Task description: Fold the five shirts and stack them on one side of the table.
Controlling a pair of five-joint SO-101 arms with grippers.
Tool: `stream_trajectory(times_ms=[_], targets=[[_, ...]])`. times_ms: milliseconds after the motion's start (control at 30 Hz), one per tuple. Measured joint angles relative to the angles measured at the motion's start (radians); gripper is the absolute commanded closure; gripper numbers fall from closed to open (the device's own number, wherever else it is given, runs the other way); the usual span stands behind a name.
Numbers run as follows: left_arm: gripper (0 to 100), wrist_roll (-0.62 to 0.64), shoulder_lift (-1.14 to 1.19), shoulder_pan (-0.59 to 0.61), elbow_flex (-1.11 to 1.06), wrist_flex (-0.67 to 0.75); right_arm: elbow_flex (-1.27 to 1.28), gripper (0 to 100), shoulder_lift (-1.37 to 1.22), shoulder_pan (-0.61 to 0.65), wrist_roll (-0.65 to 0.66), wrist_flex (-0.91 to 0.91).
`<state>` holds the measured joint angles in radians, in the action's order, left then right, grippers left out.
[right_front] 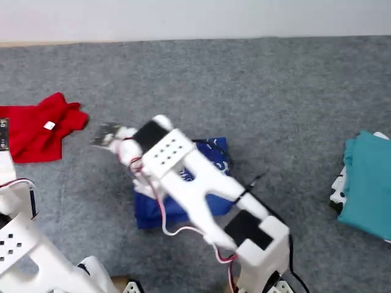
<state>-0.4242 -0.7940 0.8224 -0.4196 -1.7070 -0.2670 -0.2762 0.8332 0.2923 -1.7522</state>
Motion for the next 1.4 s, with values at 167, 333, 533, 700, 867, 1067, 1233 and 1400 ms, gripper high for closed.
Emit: stream_trajectory(times_ms=[167, 333, 533, 700, 867, 1067, 1233, 1400], targets=[[100, 0.0, 0.0, 0.0, 0.0, 0.0, 0.13, 98.8, 0.058, -0.114, 0.0, 0.002], [100, 0.0, 0.0, 0.0, 0.0, 0.0, 0.218, 98.8, 0.066, -0.178, 0.0, 0.069], [100, 0.0, 0.0, 0.0, 0.0, 0.0, 0.425, 98.8, 0.066, -0.199, 0.0, 0.206], [100, 0.0, 0.0, 0.0, 0.0, 0.0, 0.555, 98.8, 0.066, -0.199, 0.0, 0.293], [100, 0.0, 0.0, 0.0, 0.0, 0.0, 0.559, 98.8, 0.091, -0.212, 0.0, 0.295], [100, 0.0, 0.0, 0.0, 0.0, 0.0, 0.45, 98.8, 0.187, -0.255, 0.0, 0.221], [100, 0.0, 0.0, 0.0, 0.0, 0.0, 0.394, 98.8, 0.262, -0.296, 0.0, 0.21], [100, 0.0, 0.0, 0.0, 0.0, 0.0, 0.393, 97.1, 0.279, -0.333, -0.1, 0.209]])
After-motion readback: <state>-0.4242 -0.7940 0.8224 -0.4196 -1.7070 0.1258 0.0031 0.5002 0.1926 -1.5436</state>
